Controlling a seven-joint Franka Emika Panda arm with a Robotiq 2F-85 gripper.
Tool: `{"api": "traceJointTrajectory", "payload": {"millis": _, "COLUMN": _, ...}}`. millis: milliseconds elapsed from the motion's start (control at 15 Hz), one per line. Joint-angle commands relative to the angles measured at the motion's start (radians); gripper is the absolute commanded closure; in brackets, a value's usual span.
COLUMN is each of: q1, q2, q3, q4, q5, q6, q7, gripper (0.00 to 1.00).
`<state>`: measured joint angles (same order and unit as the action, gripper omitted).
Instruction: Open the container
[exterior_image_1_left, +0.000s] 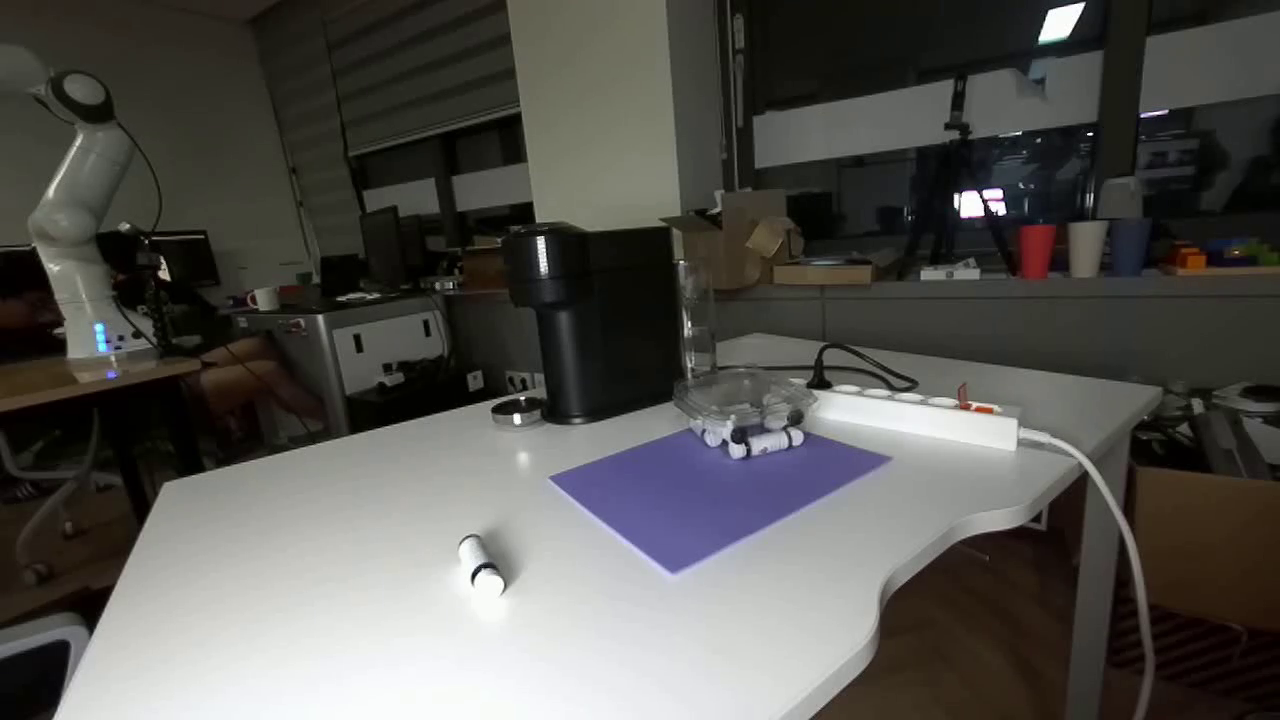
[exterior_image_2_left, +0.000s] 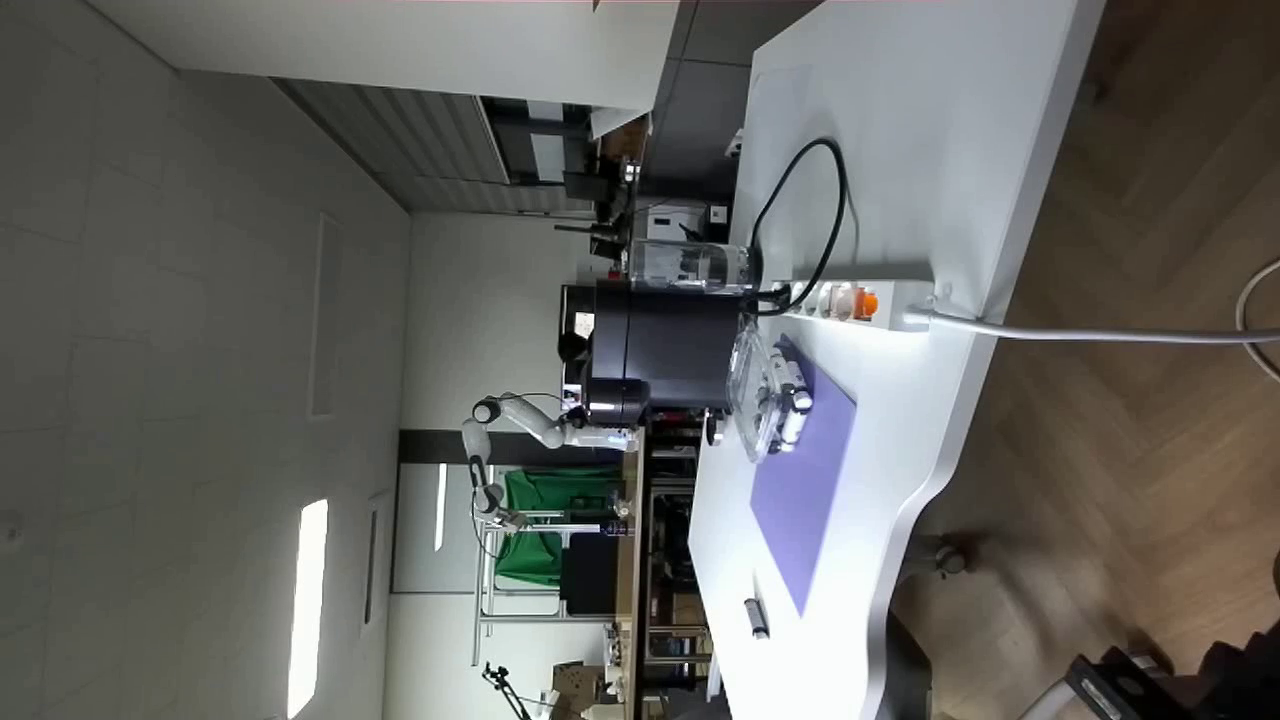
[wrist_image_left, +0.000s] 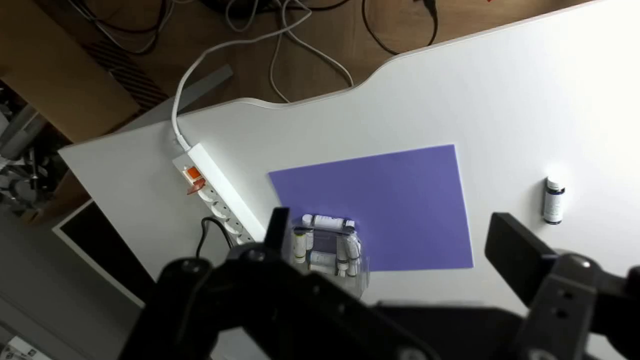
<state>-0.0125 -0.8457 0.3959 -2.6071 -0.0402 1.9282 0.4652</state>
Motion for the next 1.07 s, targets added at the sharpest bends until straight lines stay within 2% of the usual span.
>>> {"api": "traceJointTrajectory", "payload": {"millis": 0, "q1": 0.013, "q2": 0.022, "q3": -0.027, "q4": -0.001, "q5": -0.029, "q6": 0.028, "q7": -0.001, "gripper": 0.00}}
{"api": "traceJointTrajectory", "payload": {"millis": 133, "q1": -0.006, "q2": 0.087, "q3": -0.067, "q4": 0.005, "q5": -0.063, "q6": 0.103, "q7": -0.072, "gripper": 0.00}}
{"api": "traceJointTrajectory", "payload": {"millis": 333, "q1": -0.004, "q2": 0.222, "q3": -0.174, "q4": 0.016, "q5": -0.099, "q6": 0.271, "q7": -0.249, "gripper": 0.00}}
{"api": "traceJointTrajectory", "payload": {"millis": 467, "q1": 0.005, "q2": 0.338, "q3": -0.259, "q4": 0.043, "q5": -0.093, "q6": 0.375, "q7": -0.385, "gripper": 0.00}}
{"api": "traceJointTrajectory", "payload": {"millis": 667, "q1": 0.026, "q2": 0.530, "q3": -0.376, "q4": 0.122, "q5": -0.052, "q6": 0.464, "q7": -0.597, "gripper": 0.00}}
{"api": "traceJointTrajectory", "payload": {"millis": 867, "q1": 0.068, "q2": 0.688, "q3": -0.473, "q4": 0.255, "q5": 0.067, "q6": 0.421, "q7": -0.863, "gripper": 0.00}}
{"api": "traceJointTrajectory", "payload": {"millis": 1000, "q1": 0.053, "q2": 0.779, "q3": -0.498, "q4": 0.371, "q5": 0.138, "q6": 0.348, "q7": -0.969, "gripper": 0.00}}
